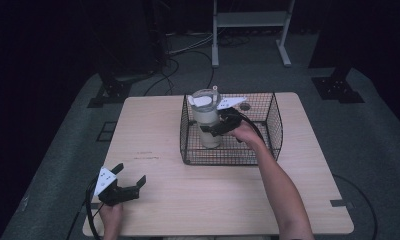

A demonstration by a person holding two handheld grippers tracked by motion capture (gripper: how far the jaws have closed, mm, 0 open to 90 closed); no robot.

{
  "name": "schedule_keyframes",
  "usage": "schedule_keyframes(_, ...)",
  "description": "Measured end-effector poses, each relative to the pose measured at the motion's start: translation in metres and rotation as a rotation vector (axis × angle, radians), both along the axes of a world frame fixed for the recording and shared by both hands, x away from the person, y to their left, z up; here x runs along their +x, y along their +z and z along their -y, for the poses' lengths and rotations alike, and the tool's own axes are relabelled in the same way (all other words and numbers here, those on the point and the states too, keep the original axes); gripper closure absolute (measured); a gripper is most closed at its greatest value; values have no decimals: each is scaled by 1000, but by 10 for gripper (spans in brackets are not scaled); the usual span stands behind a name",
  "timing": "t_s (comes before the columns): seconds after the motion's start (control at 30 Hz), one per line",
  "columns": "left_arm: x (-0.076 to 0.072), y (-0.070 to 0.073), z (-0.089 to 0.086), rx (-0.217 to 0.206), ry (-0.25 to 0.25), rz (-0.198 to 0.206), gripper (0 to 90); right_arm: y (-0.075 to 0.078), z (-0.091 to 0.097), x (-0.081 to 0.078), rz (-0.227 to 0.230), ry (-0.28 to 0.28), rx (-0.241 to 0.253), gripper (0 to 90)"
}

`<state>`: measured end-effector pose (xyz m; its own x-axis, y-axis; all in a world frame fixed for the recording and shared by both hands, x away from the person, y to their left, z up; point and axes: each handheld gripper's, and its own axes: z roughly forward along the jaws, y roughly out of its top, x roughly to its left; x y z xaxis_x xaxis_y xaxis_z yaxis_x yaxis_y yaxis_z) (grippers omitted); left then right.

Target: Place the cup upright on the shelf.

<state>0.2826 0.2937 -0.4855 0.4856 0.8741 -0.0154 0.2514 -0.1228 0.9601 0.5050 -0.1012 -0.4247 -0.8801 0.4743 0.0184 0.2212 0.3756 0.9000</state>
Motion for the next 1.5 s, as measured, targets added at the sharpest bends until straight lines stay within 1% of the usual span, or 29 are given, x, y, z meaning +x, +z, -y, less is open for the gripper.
schedule_keyframes(0.1, 0, 0, 0, 0, 0, 1, 0, -1, 2, 0, 2, 6, 4, 80)
schedule_keyframes(0.3, 0, 0, 0, 0, 0, 2, 0, -1, 3, -1, 12, 15, -5, 80)
schedule_keyframes(0.4, 0, 0, 0, 1, -1, 2, 0, -1, 5, -2, 3, 14, -7, 79)
schedule_keyframes(0.53, 0, 0, 0, 0, -1, 2, 0, -1, 9, -2, 8, 17, -18, 79)
schedule_keyframes(0.8, 0, 0, 1, 0, 3, 4, 0, -1, 16, -5, 2, 10, -17, 81)
schedule_keyframes(0.97, 0, 0, 0, -4, 3, 2, 0, 0, 15, -7, 11, 12, -31, 81)
schedule_keyframes(1.2, 0, 0, 0, -7, 4, 2, 0, 0, 18, -8, 16, 10, -37, 81)
schedule_keyframes(1.5, 0, 0, -1, -14, 5, 3, 0, 3, 22, -10, 10, 12, -57, 81)
